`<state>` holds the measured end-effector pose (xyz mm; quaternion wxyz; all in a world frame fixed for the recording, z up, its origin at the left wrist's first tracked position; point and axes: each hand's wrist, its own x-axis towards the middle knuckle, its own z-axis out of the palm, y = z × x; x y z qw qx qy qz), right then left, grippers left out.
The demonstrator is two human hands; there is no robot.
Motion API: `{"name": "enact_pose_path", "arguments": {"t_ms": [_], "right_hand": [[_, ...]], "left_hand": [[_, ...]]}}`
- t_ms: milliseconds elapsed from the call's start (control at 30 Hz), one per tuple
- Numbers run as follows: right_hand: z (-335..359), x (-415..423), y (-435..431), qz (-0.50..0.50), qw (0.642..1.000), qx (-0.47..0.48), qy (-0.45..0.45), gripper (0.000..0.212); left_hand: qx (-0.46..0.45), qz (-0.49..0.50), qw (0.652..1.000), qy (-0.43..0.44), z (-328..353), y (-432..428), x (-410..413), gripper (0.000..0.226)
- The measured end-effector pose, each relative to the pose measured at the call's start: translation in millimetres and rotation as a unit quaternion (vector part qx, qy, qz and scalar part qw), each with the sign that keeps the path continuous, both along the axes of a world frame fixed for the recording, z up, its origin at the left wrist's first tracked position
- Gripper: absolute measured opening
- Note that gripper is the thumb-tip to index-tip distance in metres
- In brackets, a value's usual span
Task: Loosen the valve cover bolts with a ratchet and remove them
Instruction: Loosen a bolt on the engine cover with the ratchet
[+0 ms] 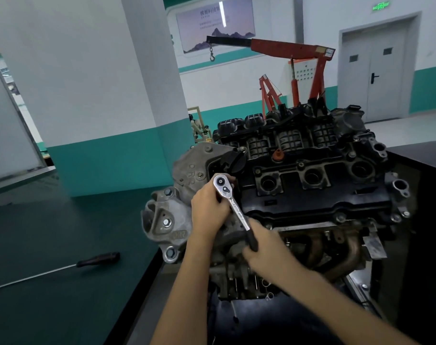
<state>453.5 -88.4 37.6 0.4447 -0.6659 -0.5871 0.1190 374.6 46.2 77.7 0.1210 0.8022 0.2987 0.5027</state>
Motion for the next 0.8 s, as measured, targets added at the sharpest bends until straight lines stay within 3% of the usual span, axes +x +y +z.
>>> {"name": "enact_pose_path", "arguments": {"t_ms": [100,200,267,367,433,533,667,800], "right_hand": [[38,53,-9,0.006,0.985,-0.049,-0.166,0.027],[86,94,-5,-0.047,0.917,-0.071,-0.39,0.029],[99,98,-1,-0.051,0.895,-0.053,-0.44,0.031],[70,80,-6,-0.078,0.928,-0.041,-0.361,0.021],[34,48,-12,-0.05,0.982,-0.031,-0.18,0.018],[0,-11,-2,-0.036,0.999,0.006,0.014,0.017],[-11,-40,12,-0.047,0.997,0.031,0.056,0.025],[7,8,-4,0.004,0.999,-0.018,-0.029,0.025]], "left_hand": [[0.012,-0.022,0.999,0.026,3,0,-3,0.027],[0.014,0.002,1.0,0.013,4,2,0,0.018],[0.007,0.029,1.0,0.002,1,1,3,0.016],[-0.002,0.064,0.998,-0.012,0,-2,6,0.012],[0.011,0.071,0.997,-0.008,0,-2,7,0.009],[0.0,0.072,0.997,0.0,1,1,8,0.012],[-0.009,0.048,0.999,-0.017,-1,2,6,0.008],[-0.003,0.008,1.0,-0.015,1,2,2,0.005]]}}
